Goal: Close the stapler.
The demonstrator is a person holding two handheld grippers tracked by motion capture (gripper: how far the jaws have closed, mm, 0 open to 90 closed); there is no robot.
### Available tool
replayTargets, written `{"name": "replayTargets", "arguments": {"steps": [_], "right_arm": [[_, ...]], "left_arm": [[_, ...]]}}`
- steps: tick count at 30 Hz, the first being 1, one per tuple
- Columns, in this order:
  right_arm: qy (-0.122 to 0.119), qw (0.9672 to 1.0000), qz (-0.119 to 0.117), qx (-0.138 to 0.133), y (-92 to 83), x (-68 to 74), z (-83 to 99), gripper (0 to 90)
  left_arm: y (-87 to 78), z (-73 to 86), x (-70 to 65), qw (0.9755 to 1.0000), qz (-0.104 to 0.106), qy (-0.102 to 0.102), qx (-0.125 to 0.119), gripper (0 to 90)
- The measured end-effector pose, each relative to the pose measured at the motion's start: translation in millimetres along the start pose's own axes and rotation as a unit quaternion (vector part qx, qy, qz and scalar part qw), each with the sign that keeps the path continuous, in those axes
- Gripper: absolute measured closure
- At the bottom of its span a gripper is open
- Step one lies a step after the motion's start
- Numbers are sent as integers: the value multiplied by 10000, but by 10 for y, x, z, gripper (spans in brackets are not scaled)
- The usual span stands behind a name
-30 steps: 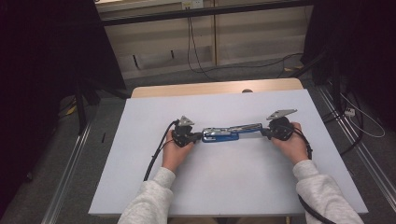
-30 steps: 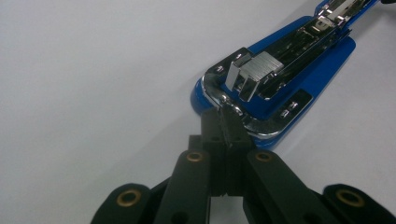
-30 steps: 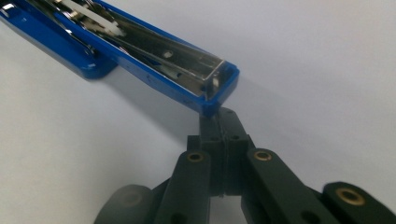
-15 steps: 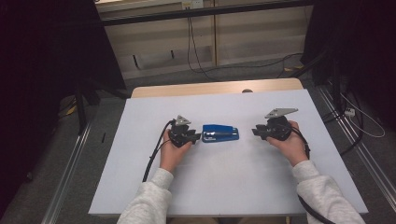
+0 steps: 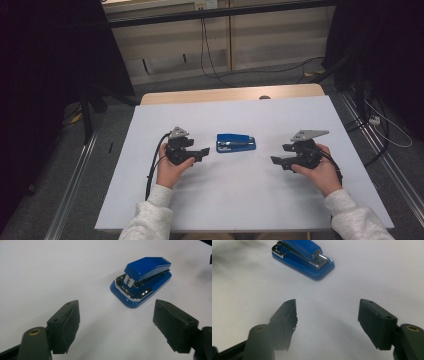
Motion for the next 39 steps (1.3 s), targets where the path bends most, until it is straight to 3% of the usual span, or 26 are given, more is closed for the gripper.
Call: {"name": "replayTargets", "arguments": {"steps": [10,17,39], "right_arm": [[-27,10000,-34,-79,-197,145,79,205],[-72,9999,-47,-61,-316,205,152,175],[-55,10000,-45,-47,-563,294,331,143]], "left_arm": [[-252,99,-28,9997,141,167,-68,118],[-393,135,-25,9996,196,174,-137,97],[-741,229,90,9994,20,186,-277,89]]}}
Point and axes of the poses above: each handheld gripper's, and its own axes: y roughly forward along the jaws, z roughly out of its underside, x roughly to its left, the point moved 7 cm from there along y, roughly forward along the jaws, and after that the axes turned 14 degrees about -y, right-handed, at the moved point
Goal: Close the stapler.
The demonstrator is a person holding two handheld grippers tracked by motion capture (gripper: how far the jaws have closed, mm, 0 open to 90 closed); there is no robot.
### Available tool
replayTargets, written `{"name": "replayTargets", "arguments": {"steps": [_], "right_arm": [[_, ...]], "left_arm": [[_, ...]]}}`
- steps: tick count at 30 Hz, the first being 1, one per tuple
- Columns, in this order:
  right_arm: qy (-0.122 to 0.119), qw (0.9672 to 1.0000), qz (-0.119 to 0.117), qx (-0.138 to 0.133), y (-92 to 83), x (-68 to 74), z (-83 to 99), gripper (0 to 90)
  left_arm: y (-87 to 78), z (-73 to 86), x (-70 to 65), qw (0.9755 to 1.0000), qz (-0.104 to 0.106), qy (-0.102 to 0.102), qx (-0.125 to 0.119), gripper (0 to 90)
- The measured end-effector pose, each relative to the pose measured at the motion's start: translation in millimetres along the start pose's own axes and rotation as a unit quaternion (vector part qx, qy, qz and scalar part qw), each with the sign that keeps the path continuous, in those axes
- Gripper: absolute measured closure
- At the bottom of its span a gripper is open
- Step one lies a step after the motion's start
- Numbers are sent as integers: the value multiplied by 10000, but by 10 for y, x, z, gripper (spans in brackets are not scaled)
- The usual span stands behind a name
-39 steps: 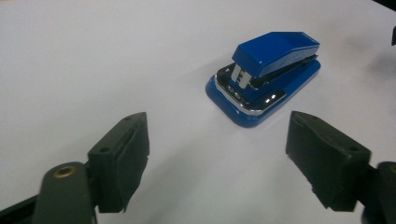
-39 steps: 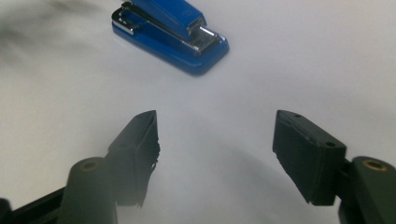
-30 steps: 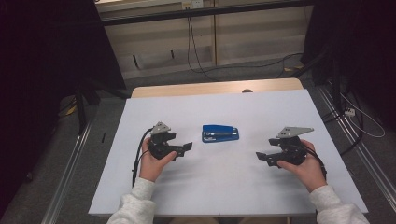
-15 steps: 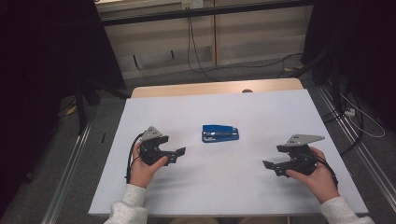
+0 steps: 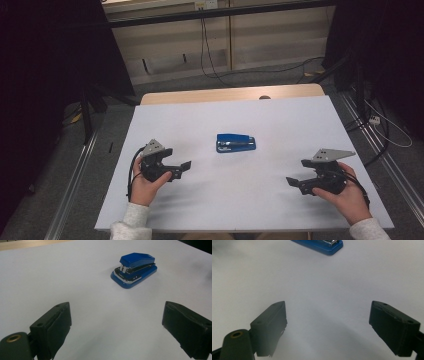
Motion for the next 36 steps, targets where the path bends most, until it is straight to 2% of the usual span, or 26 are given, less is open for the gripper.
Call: {"name": "replayTargets", "arguments": {"steps": [7,16,21,29,36], "right_arm": [[-38,10000,-9,14,-11,29,16,142],[-102,9999,27,35,-12,58,12,137],[-138,9999,-38,36,-31,107,18,135],[-167,9998,-55,72,-39,125,37,134],[-179,9998,-48,66,-43,125,37,134]], "left_arm": [[-125,53,65,10000,-92,16,-16,85],[-220,170,49,10000,-58,32,66,85],[-271,228,57,9999,-40,47,79,85],[-334,362,26,9997,31,174,196,84],[-375,398,23,9996,55,236,155,83]]}}
Point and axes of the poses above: each handheld gripper's, and its own axes: y roughly forward along the jaws, z roughly out of its underside, x roughly to its left, the point moved 7 cm from there along y, roughly forward along the jaws, and after that the axes turned 14 degrees about -y, right-handed, at the moved point
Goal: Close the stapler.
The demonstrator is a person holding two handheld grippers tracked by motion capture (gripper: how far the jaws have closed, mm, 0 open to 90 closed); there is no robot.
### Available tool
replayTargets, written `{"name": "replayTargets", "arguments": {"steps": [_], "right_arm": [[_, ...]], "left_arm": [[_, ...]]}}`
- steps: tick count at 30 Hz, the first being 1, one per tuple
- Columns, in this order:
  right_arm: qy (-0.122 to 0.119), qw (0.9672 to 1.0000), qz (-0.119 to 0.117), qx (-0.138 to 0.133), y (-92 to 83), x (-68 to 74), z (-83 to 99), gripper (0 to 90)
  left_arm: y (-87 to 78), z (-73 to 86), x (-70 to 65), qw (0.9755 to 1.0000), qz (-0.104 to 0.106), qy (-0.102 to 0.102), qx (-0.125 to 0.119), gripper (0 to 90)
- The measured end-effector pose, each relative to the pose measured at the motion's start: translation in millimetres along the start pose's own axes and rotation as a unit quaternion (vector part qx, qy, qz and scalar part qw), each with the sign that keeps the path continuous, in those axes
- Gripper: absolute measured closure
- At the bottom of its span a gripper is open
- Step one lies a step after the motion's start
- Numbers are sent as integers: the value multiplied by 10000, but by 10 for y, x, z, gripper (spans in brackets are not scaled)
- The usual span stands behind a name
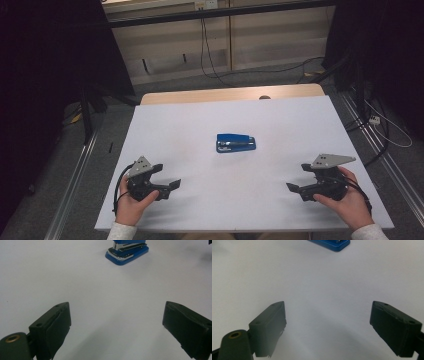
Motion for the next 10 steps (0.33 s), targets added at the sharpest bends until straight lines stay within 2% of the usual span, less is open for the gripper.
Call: {"name": "replayTargets", "arguments": {"steps": [10], "right_arm": [[-48,10000,-40,21,29,14,-12,134]], "left_arm": [[9,13,26,10000,4,-42,-16,83]]}}
Point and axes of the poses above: each handheld gripper's, and its own axes: y roughly forward along the jaws, z roughly out of its underside, x roughly to its left, the point moved 7 cm from there along y, roughly forward along the jaws, and after that the axes turned 14 degrees about -y, right-handed, at the moved point
